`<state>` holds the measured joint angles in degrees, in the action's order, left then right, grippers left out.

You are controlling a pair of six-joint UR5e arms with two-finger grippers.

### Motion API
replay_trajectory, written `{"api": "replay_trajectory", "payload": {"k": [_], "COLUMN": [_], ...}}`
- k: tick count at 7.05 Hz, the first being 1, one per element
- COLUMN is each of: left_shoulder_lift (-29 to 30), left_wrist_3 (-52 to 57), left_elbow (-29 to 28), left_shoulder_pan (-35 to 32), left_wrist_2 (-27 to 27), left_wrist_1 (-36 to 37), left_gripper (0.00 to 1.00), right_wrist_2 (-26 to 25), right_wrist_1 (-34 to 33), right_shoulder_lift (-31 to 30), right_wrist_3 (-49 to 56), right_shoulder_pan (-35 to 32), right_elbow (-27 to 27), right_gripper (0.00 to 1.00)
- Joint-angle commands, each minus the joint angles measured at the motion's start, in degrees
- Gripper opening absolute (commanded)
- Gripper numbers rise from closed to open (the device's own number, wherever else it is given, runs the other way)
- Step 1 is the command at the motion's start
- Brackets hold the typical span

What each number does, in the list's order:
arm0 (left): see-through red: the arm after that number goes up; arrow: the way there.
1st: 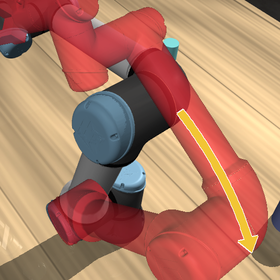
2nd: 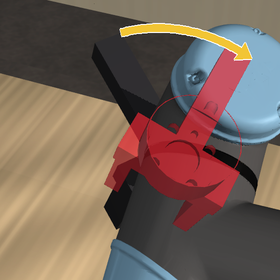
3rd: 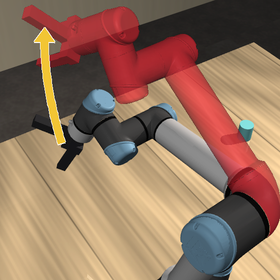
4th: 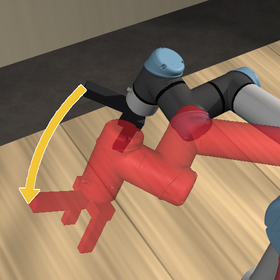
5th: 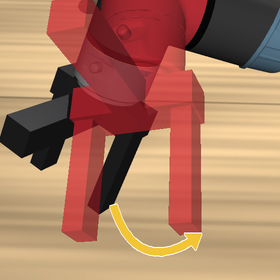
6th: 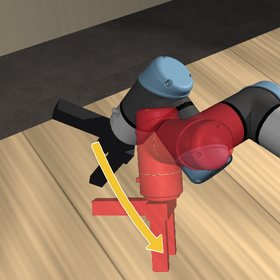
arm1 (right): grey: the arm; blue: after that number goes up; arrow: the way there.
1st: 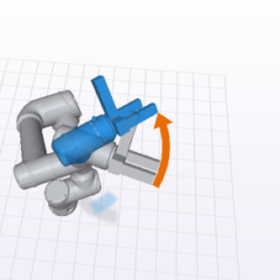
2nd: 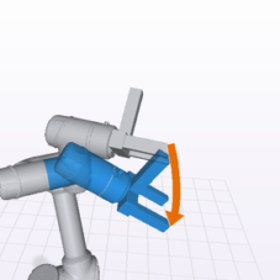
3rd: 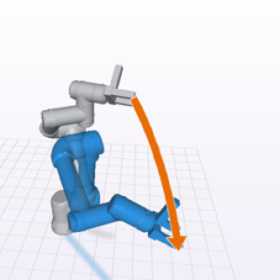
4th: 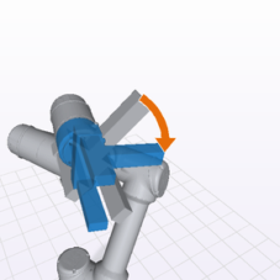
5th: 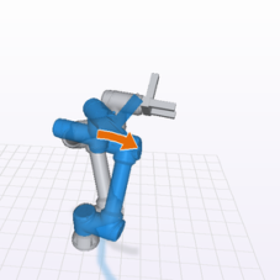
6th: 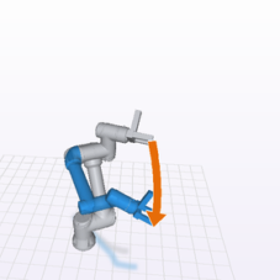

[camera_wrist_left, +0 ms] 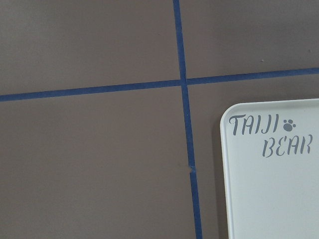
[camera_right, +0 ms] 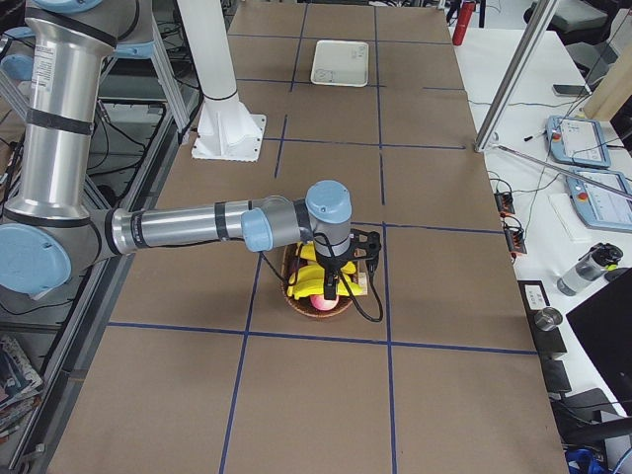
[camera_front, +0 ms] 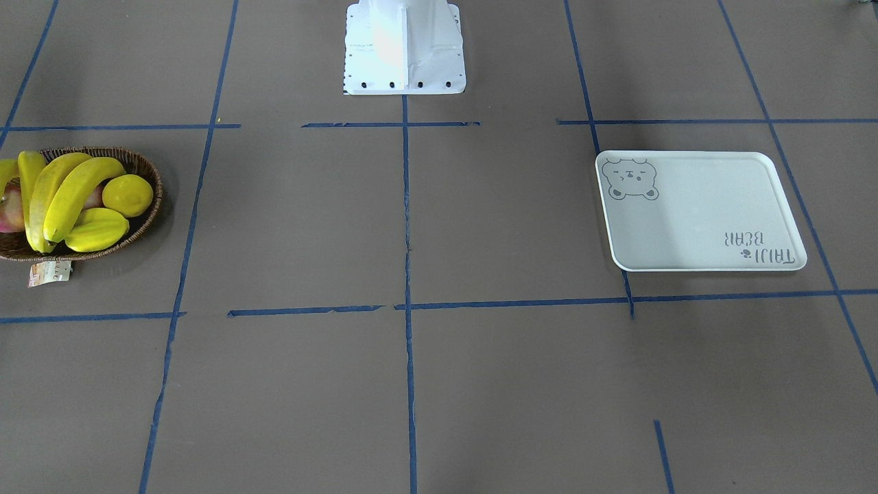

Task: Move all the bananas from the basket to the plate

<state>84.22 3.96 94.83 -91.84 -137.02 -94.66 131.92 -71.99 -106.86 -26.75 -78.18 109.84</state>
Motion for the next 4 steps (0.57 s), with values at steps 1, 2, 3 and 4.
{"api": "replay_trajectory", "payload": {"k": [1,2,3,4], "left_shoulder_lift": [0.07,0.07,0.07,0.07], "left_wrist_3": [0.17,0.09,0.09,0.09], "left_elbow": [-0.25,-0.08,0.01,0.01], "left_shoulder_pan": [0.00,0.00,0.00,0.00], "left_wrist_2": [0.00,0.00,0.00,0.00], "left_wrist_1": [0.00,0.00,0.00,0.00], "left_gripper": [1.00,1.00,1.00,1.00], "right_wrist_2": [-1.92,-3.67,-3.87,-3.87], "right_wrist_1": [8.71,8.71,8.71,8.71], "right_shoulder_lift": [-3.09,-3.18,-2.75,-2.48], "right_wrist_3": [-7.96,-8.66,-8.76,-8.76], "right_shoulder_pan": [6.43,7.86,9.87,10.76], "right_elbow": [-0.06,-0.76,-2.59,-3.31], "right_gripper": [1.00,1.00,1.00,1.00]}}
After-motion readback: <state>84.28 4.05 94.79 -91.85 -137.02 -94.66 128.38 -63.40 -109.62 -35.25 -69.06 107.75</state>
